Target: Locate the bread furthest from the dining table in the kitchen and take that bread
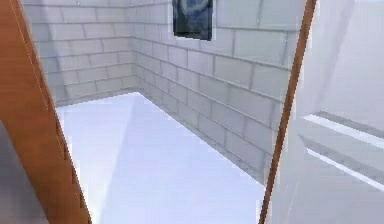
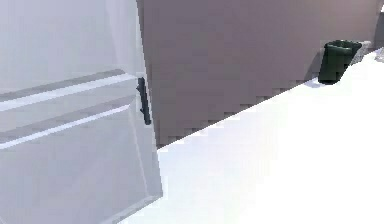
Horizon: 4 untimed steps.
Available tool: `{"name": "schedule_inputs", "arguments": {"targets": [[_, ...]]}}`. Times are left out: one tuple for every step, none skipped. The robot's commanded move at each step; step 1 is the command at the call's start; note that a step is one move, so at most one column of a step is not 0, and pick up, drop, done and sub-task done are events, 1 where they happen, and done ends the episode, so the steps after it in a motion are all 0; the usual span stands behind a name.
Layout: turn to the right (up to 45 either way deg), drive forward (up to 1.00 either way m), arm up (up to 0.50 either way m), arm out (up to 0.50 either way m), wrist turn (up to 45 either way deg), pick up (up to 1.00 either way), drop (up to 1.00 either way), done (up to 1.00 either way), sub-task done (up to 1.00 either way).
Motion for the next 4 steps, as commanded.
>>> {"name": "schedule_inputs", "arguments": {"targets": [[45.0, 0.00, 0.00, 0.00, 0.0, 0.00, 0.00, 0.00, 0.00], [45.0, 0.00, 0.00, 0.00, 0.0, 0.00, 0.00, 0.00, 0.00], [9.0, 0.00, 0.00, 0.00, 0.0, 0.00, 0.00, 0.00, 0.00], [0.0, 0.10, 0.00, 0.00, 0.0, 0.00, 0.00, 0.00, 0.00]]}}
